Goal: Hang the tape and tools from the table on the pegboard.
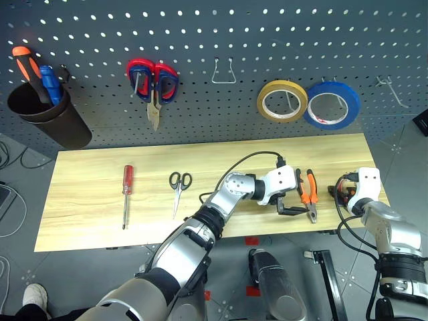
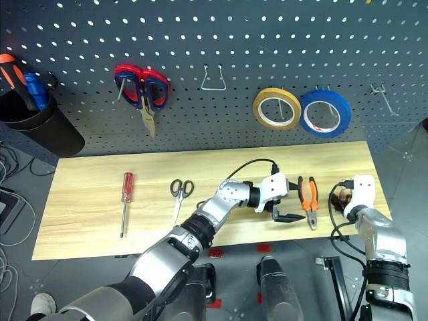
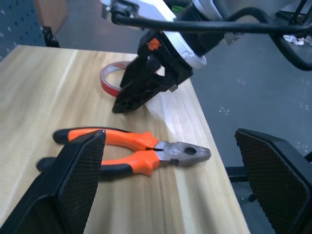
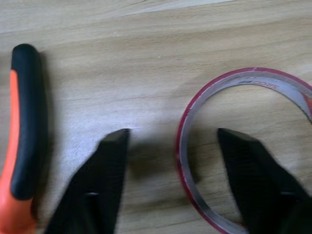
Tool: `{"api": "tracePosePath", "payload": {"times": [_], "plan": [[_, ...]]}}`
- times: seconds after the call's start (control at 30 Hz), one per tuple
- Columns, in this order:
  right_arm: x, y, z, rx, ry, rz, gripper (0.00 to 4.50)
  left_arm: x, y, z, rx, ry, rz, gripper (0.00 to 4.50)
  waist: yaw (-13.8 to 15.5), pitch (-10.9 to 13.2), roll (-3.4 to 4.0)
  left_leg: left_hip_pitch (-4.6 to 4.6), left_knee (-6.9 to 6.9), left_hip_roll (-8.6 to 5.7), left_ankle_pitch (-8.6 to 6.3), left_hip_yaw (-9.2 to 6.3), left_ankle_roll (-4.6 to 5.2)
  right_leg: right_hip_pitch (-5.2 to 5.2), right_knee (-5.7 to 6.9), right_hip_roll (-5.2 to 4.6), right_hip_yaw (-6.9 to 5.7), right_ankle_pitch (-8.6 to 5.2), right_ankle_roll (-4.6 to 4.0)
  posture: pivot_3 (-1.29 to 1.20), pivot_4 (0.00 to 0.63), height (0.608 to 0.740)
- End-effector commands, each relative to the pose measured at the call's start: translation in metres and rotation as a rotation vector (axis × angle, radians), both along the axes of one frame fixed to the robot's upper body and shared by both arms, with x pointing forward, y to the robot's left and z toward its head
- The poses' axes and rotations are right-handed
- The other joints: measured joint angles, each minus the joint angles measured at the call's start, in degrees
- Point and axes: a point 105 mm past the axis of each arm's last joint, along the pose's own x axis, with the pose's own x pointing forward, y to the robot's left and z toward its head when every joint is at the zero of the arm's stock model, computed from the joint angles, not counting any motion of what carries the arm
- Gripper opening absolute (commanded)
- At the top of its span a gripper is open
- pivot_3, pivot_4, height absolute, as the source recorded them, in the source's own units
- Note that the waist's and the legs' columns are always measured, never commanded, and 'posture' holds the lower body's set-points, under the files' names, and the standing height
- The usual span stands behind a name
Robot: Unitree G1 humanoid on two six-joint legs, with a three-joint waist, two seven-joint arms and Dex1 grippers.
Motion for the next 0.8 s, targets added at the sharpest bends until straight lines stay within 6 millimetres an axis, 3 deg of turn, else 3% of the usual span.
{"api": "tracePosePath", "payload": {"times": [0.03, 0.2, 0.47, 0.7, 0.8], "plan": [[-0.007, -0.004, -0.012, 0.010, 0.045, -0.021, 1.55, -0.003, -0.007, 0.004, -0.019, -0.016, -0.017, 4.50, 0.0, 0.1, 0.01, 0.00, 0.00, 0.00, 0.00, 0.00, 0.00, 0.00, -0.01, 0.00, 0.00, 0.00, 0.00, -0.08, 0.471, 0.740], [-0.008, -0.010, -0.014, -0.039, 0.054, -0.035, 0.04, -0.002, -0.005, 0.003, -0.017, -0.020, -0.013, 4.50, 0.0, 0.1, -0.01, 0.00, 0.00, 0.02, 0.00, 0.00, -0.01, 0.00, -0.02, 0.00, -0.01, 0.00, 0.00, -0.08, 0.456, 0.740], [-0.016, -0.012, -0.002, -0.265, 0.000, 0.000, 0.04, -0.006, -0.003, 0.006, -0.045, -0.011, -0.030, 4.50, 0.4, 0.0, 0.07, -0.07, 0.00, 0.02, 0.02, 0.01, -0.04, -0.02, -0.10, -0.06, -0.07, 0.01, 0.02, -0.09, 0.382, 0.740], [-0.029, 0.005, 0.047, -0.578, -0.251, 0.054, 0.04, -0.003, -0.003, 0.046, -0.201, -0.005, 0.023, 4.50, 0.0, -0.7, 0.59, -0.99, 0.12, -0.05, 0.13, 0.15, -0.17, -1.11, 0.28, -0.26, -0.03, 0.01, 0.04, -0.11, 0.286, 0.740], [-0.030, 0.006, 0.071, -0.697, -0.371, 0.009, 0.04, -0.005, 0.001, 0.058, -0.250, 0.008, 0.049, 4.50, -0.2, -2.4, 0.66, -1.19, 0.09, -0.11, 0.30, 0.14, -0.19, -1.39, 0.42, -0.30, -0.06, 0.03, 0.06, -0.12, 0.240, 0.740]]}}
